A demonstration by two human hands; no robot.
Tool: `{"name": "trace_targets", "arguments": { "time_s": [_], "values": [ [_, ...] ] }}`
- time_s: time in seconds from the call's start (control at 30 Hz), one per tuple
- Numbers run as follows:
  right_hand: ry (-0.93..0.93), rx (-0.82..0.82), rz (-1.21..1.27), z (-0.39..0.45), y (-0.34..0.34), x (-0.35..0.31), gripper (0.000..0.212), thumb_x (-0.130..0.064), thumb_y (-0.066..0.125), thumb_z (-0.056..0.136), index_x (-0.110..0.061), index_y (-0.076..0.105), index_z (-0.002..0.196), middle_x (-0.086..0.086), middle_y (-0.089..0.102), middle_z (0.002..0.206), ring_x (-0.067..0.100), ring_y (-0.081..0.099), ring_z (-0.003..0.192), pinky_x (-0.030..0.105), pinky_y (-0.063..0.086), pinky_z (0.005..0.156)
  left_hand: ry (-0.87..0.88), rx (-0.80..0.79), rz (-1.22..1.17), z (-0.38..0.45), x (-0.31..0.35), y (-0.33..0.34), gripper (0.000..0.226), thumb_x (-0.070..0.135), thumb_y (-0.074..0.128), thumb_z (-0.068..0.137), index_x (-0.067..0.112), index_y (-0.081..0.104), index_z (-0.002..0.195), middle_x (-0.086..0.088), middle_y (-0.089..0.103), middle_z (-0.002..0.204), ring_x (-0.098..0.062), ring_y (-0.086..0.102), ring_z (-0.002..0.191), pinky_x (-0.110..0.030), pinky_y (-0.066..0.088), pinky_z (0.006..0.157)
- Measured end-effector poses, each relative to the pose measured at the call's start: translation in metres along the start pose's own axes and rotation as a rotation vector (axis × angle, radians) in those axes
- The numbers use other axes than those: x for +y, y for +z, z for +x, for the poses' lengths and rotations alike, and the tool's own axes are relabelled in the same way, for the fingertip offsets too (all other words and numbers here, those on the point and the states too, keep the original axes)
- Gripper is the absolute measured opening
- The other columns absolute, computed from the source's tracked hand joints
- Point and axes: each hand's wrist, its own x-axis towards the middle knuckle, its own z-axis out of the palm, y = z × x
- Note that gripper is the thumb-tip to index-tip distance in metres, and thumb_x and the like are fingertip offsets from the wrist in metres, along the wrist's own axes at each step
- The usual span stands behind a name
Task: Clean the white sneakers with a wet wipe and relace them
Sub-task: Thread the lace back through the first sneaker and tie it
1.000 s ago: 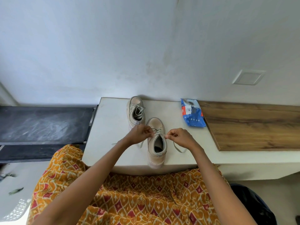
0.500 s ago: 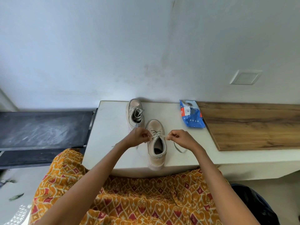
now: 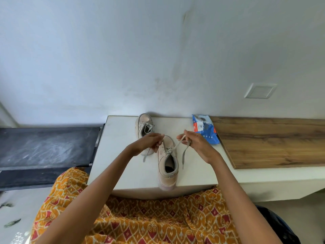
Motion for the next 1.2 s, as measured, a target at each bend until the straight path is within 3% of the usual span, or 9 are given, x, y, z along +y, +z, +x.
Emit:
{"name": "trace_targets", "arguments": {
  "time_s": [0.17, 0.23, 0.33, 0.47, 0.6, 0.77, 0.93, 1.07, 1.2],
  "values": [
    [-0.225, -0.025, 0.326, 0.008, 0.015, -0.048, 0.031, -0.027, 0.051, 0.093, -0.016, 0.062, 0.067, 0.003, 0.066, 0.080, 0.016, 0.063, 0.083, 0.038, 0.046, 0.094, 0.116, 0.179, -0.028, -0.002, 0.039, 0.005, 0.034, 0.037, 0.043, 0.098, 0.010, 0.058, 0.083, 0.005, 0.048, 0.065, -0.007, 0.042, 0.057, -0.016, 0.036, 0.051],
    [-0.299, 0.009, 0.302, 0.014, 0.021, -0.066, 0.024, -0.030, 0.051, 0.090, -0.015, 0.064, 0.076, 0.000, 0.065, 0.079, 0.013, 0.062, 0.081, 0.033, 0.046, 0.088, 0.172, 0.226, -0.136, 0.001, 0.049, 0.009, 0.035, 0.034, 0.043, 0.098, 0.006, 0.063, 0.102, 0.011, 0.063, 0.079, -0.004, 0.050, 0.063, -0.017, 0.036, 0.049],
    [-0.307, 0.036, 0.135, 0.022, 0.030, -0.089, 0.033, -0.042, 0.046, 0.091, -0.020, 0.070, 0.088, -0.004, 0.069, 0.088, 0.012, 0.063, 0.091, 0.036, 0.044, 0.095, 0.221, 0.123, -0.239, 0.003, 0.062, 0.016, 0.031, 0.030, 0.041, 0.100, 0.004, 0.055, 0.105, 0.006, 0.068, 0.108, -0.009, 0.055, 0.071, -0.020, 0.038, 0.051],
    [-0.197, 0.139, -0.021, 0.037, 0.033, -0.103, 0.044, -0.047, 0.031, 0.099, -0.022, 0.066, 0.096, -0.003, 0.069, 0.101, 0.013, 0.064, 0.092, 0.030, 0.046, 0.088, 0.210, 0.070, -0.334, 0.006, 0.066, 0.025, 0.023, 0.028, 0.041, 0.100, 0.017, 0.045, 0.081, 0.002, 0.058, 0.074, -0.011, 0.044, 0.058, -0.021, 0.038, 0.050],
    [0.016, 0.322, -0.115, 0.041, 0.031, -0.071, 0.009, -0.024, 0.045, 0.097, -0.017, 0.049, 0.097, 0.011, 0.061, 0.110, 0.016, 0.060, 0.075, 0.026, 0.046, 0.068, 0.189, 0.162, -0.588, 0.010, 0.058, 0.022, 0.026, 0.023, 0.040, 0.100, 0.017, 0.043, 0.075, 0.004, 0.046, 0.062, -0.009, 0.036, 0.051, -0.020, 0.036, 0.046],
    [0.111, -0.015, -0.354, 0.022, 0.031, -0.012, 0.051, -0.017, 0.064, 0.088, -0.022, 0.036, 0.130, 0.003, 0.056, 0.110, 0.019, 0.060, 0.093, 0.026, 0.050, 0.080, 0.225, 0.188, -0.648, 0.011, 0.056, 0.017, 0.028, 0.021, 0.038, 0.101, 0.015, 0.041, 0.074, 0.004, 0.045, 0.059, -0.008, 0.036, 0.048, -0.020, 0.035, 0.044],
    [-0.019, 0.071, -0.418, 0.023, 0.035, 0.007, 0.005, -0.024, 0.065, 0.087, -0.022, 0.068, 0.084, 0.003, 0.071, 0.087, 0.020, 0.065, 0.087, 0.036, 0.053, 0.089, 0.227, 0.221, -0.617, 0.010, 0.054, 0.012, 0.027, 0.022, 0.039, 0.101, 0.017, 0.043, 0.075, 0.003, 0.055, 0.068, -0.008, 0.040, 0.051, -0.019, 0.034, 0.047],
    [-0.014, 0.117, -0.127, 0.018, 0.029, 0.014, 0.024, -0.022, 0.049, 0.097, -0.010, 0.060, 0.080, 0.004, 0.065, 0.077, 0.017, 0.061, 0.079, 0.033, 0.052, 0.085, 0.236, 0.420, -0.330, 0.004, 0.051, 0.005, 0.022, 0.024, 0.047, 0.097, 0.017, 0.050, 0.077, 0.006, 0.057, 0.085, -0.008, 0.045, 0.067, -0.022, 0.035, 0.058],
    [0.172, 0.312, 0.485, 0.018, 0.024, 0.030, 0.031, -0.022, 0.040, 0.099, -0.014, 0.045, 0.069, -0.001, 0.050, 0.051, 0.016, 0.051, 0.057, 0.032, 0.047, 0.074, 0.278, 0.636, -0.047, 0.003, 0.050, -0.005, 0.021, 0.028, 0.057, 0.091, 0.018, 0.057, 0.073, 0.001, 0.045, 0.093, -0.014, 0.047, 0.083, -0.027, 0.037, 0.075]
  ]
}}
